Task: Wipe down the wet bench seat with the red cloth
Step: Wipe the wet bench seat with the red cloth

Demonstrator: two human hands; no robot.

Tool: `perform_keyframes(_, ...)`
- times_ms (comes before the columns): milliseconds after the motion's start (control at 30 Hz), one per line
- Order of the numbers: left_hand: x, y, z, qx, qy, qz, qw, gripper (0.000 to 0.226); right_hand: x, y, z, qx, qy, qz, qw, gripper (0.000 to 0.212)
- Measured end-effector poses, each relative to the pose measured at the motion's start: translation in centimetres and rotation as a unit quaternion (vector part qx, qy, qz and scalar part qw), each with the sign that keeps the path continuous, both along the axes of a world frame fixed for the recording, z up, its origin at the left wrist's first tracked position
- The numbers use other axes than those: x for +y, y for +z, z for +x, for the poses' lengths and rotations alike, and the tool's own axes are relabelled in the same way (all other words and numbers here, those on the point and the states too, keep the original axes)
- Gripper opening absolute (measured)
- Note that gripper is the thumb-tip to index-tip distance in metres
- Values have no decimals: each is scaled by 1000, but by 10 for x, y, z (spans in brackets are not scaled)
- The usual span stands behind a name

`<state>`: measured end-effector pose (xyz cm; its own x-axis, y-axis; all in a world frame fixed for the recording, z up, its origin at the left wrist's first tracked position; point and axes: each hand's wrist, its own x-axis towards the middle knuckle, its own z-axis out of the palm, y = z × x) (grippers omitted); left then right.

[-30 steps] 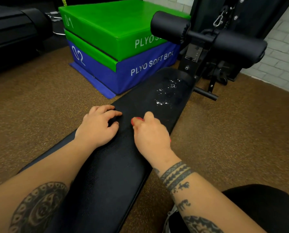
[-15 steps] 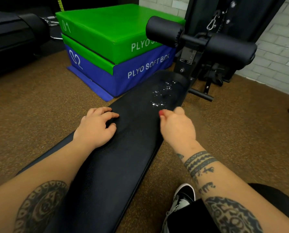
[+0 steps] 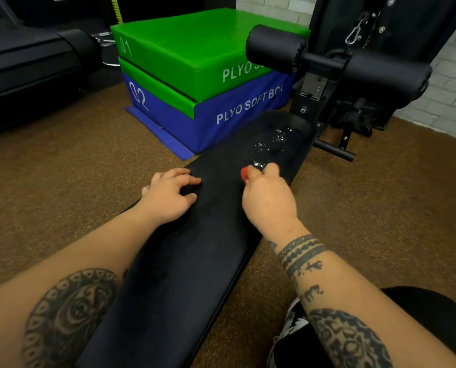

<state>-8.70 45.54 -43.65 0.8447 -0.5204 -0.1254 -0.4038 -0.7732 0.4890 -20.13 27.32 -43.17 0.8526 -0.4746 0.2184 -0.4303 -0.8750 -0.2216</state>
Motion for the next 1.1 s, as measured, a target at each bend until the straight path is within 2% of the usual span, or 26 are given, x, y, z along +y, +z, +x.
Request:
perform_keyframes(133, 1, -5, 1, -17, -5, -4, 1000, 43, 54, -2, 0, 42, 139, -53, 988, 29)
perform_keyframes(200, 2, -6, 1, -20, -7, -7, 1000, 43, 55, -7, 1, 47, 145, -62, 986, 29)
perform_keyframes(467, 5, -7, 0, -25, -15, -10, 1000, 43, -24, -4, -8, 52, -33, -5, 998, 36)
perform_keyframes(667, 5, -4, -3, -23, -12, -10, 1000, 42, -79, -9, -47, 76, -195, 49, 977, 28)
perform_keyframes(733, 4, -5, -3, -25, -8, -12, 1000, 42, -72, -8, -53, 7, -163, 39, 986, 31)
perform_keyframes(800, 3, -6, -4, -29, -5, -15, 999, 42, -51, -4, -49, -71, -81, 19, 994, 31)
perform_keyframes(867, 4, -5, -4, -25, -8, -13, 1000, 42, -38, -10, -43, -77, -26, 1, 997, 32)
perform_keyframes(967, 5, -4, -4, -23, -12, -8, 1000, 43, -49, -19, -41, -42, -84, 54, 994, 34)
perform_keyframes(1033, 5, -4, -4, -27, -12, -7, 1000, 43, -64, -16, -41, -55, -130, 65, 988, 34)
perform_keyframes(1100, 4, -5, -5, -30, -9, -8, 999, 42, -70, -11, -39, -88, -136, 75, 984, 34)
